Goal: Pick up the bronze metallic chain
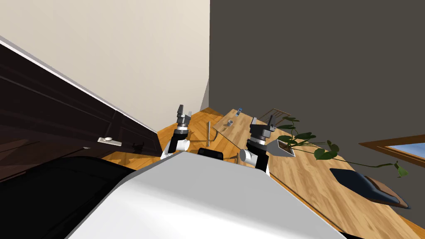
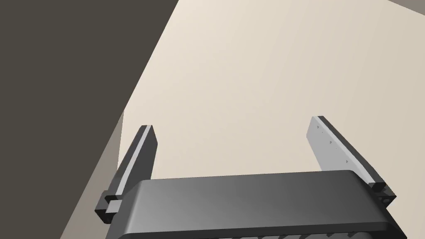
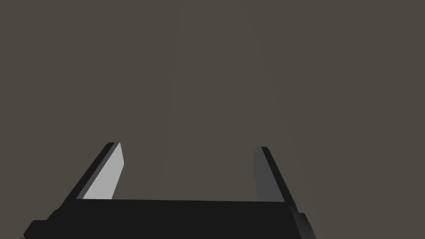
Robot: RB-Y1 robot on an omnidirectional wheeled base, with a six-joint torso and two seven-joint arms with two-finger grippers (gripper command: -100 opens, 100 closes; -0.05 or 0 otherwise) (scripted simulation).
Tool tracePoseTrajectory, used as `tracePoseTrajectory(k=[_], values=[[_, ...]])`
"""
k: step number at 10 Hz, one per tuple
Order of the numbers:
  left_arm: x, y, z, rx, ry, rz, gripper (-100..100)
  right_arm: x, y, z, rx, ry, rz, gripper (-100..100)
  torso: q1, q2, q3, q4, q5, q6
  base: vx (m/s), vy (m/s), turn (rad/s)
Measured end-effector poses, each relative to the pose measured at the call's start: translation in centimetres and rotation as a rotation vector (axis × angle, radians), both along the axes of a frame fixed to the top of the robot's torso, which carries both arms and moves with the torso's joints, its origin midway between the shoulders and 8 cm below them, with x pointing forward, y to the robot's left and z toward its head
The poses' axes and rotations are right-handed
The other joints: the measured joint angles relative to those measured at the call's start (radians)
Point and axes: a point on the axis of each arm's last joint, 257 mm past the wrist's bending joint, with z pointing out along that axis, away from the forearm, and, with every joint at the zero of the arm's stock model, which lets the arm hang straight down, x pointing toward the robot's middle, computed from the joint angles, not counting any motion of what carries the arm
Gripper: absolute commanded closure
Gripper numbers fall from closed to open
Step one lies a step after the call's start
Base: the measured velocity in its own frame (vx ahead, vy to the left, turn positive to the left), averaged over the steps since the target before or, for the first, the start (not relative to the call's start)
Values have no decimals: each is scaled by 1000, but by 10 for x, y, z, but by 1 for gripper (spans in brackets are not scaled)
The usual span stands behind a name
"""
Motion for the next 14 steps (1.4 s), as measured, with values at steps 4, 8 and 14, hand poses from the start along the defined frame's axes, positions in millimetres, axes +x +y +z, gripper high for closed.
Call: tracePoseTrajectory(k=[4, 8, 14], values=[[0, 0, 0, 0, 0, 0, 0, 8, 22, -7, -141, 23, 44, -100, 0, 0, 0, 0, 0, 0, 1, -2, 42], [0, 0, 0, 0, 0, 0, 0, 19, 57, -17, -344, 37, 81, -100, -1, 0, 0, 0, 0, 0, -8, -8, 90], [0, 0, 0, 0, 0, 0, 0, 32, 112, -39, -672, 16, 110, -100, -1, 0, 0, 0, 0, 0, -10, -10, 85]])
